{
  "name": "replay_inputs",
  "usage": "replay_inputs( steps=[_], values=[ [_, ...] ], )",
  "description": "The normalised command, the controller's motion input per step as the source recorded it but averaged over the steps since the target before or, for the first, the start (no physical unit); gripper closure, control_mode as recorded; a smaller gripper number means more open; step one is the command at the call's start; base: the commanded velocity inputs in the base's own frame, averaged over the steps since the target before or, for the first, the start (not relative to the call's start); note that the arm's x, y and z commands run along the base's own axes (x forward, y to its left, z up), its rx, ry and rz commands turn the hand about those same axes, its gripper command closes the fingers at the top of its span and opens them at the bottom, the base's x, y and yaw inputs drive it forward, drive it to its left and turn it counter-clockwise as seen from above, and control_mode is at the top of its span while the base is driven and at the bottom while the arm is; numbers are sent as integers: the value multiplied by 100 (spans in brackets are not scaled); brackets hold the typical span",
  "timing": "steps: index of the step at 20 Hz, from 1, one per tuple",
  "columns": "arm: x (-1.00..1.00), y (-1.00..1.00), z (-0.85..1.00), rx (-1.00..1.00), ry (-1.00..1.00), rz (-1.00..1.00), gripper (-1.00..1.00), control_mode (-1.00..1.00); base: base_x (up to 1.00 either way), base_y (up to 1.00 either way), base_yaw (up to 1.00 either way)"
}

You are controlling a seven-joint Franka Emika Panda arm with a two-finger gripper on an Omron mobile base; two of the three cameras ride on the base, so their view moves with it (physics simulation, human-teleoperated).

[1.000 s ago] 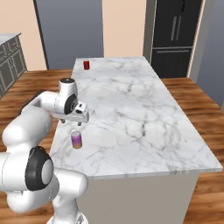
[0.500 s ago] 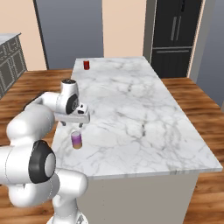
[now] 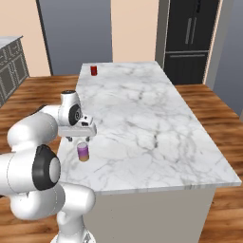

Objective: Four empty soda cans are scattered around the kitchen. Gather all the cans and cluster them next to the stove for recycling.

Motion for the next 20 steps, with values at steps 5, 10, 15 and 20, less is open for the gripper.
replay_inputs(
  steps=[5,10,15,20],
  values=[
    [6,0,-18,0,0,0,-100,-100,0,0,0],
    [15,0,-44,0,0,0,-100,-100,0,0,0],
    [8,0,-28,0,1,0,-100,-100,0,0,0],
    [0,0,-23,0,0,0,-100,-100,0,0,0]
  ],
)
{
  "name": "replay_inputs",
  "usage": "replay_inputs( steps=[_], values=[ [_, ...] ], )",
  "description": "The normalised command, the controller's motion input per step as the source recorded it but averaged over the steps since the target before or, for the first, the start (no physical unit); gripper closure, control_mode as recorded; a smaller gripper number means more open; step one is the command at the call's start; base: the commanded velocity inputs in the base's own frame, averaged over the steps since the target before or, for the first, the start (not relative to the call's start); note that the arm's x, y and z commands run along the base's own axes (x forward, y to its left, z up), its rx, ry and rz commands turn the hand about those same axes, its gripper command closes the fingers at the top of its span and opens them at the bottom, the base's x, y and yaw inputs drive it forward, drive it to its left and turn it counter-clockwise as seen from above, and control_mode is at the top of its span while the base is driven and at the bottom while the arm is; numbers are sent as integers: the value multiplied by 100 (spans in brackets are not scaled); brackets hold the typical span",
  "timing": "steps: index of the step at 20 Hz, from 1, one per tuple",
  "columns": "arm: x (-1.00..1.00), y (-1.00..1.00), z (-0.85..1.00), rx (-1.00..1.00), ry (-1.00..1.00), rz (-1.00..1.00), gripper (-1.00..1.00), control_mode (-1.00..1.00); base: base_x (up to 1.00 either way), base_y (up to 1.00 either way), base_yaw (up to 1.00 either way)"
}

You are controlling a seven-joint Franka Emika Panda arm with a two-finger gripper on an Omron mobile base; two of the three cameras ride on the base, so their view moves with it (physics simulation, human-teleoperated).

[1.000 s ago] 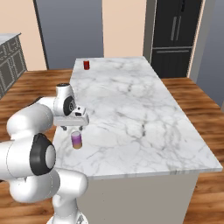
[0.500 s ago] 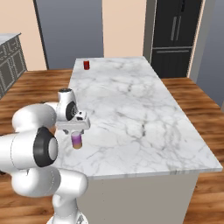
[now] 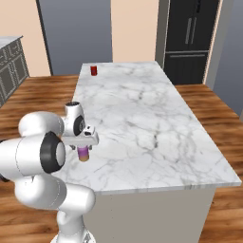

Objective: Four empty soda cans are scattered around the kitchen. Gather all the cans and cluster them next to the stove for recycling.

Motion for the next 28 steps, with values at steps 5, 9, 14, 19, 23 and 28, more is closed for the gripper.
replay_inputs(
  steps=[5,9,14,19,23,28],
  values=[
    [0,-1,-13,0,0,0,-100,-100,0,0,0],
    [0,0,0,0,0,0,-100,-100,0,0,0],
    [0,0,0,0,0,0,100,-100,0,0,0],
    [0,0,0,0,0,0,100,-100,0,0,0],
    [-22,0,24,1,-4,0,100,-100,0,0,0],
    [-66,-1,100,10,-13,5,100,-100,0,0,0]
  ],
)
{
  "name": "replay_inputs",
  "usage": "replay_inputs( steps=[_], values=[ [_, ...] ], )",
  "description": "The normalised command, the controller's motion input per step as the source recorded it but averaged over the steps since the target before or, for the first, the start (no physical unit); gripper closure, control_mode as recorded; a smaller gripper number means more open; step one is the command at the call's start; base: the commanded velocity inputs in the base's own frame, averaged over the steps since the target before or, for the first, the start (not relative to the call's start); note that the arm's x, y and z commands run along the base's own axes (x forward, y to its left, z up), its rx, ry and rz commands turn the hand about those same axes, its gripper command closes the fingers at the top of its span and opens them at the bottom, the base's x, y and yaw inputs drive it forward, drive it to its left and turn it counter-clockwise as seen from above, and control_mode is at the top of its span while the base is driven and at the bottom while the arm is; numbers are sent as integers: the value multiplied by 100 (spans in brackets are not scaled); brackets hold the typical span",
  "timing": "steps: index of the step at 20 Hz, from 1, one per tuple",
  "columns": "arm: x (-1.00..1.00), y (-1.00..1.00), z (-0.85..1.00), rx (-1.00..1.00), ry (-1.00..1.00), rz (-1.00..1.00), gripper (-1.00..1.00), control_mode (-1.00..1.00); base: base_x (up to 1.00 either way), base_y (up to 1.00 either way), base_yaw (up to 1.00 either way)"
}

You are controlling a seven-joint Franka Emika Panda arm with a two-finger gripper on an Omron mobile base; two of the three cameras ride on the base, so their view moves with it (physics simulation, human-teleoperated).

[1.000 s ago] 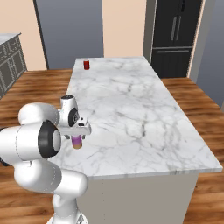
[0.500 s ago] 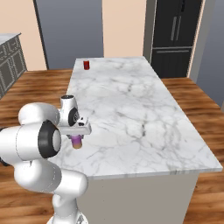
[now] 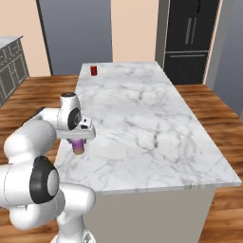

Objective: Four empty soda cans are scattered around the kitchen. Gather all the cans and cluster them next to the stove for recycling.

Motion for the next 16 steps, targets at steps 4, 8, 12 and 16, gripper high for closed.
replay_inputs(
  steps=[4,8,12,16],
  values=[
    [-87,-6,100,13,-8,6,100,-100,0,0,0],
    [-99,-10,63,12,-2,5,100,-100,0,0,0],
    [-95,-21,57,4,0,1,100,-100,0,0,0],
    [-93,-25,63,0,0,0,100,-100,0,0,0]
  ],
)
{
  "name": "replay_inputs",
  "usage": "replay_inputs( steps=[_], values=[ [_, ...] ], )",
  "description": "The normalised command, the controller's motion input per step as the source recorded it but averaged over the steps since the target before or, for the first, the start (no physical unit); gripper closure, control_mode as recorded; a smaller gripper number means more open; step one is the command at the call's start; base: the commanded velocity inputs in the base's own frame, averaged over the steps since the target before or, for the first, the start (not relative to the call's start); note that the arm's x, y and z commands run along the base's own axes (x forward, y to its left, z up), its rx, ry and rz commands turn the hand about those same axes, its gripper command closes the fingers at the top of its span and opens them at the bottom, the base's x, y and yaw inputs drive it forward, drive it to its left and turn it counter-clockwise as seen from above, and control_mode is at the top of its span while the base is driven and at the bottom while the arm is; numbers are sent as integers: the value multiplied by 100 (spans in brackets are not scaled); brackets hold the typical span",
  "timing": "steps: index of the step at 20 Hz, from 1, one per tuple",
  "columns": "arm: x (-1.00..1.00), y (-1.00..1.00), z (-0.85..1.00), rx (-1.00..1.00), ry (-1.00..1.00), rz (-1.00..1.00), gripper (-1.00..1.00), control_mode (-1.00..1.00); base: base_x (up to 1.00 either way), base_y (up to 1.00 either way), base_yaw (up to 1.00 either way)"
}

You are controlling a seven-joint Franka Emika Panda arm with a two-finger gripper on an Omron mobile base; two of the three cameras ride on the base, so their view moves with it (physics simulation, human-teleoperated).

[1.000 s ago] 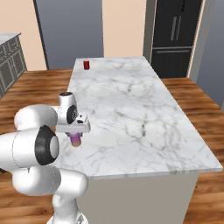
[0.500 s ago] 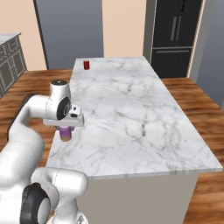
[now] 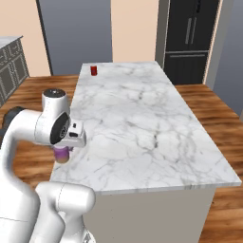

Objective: Four empty soda cans are scattered around the kitchen. Gather all the cans and cluster them next to the stove for recycling.

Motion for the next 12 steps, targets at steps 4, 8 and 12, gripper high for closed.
replay_inputs(
  steps=[4,8,12],
  values=[
    [-83,-21,52,0,1,0,100,-100,0,0,0],
    [-36,-7,10,0,7,0,100,-100,0,0,0],
    [-2,-3,0,0,3,0,100,-100,0,0,0]
  ],
)
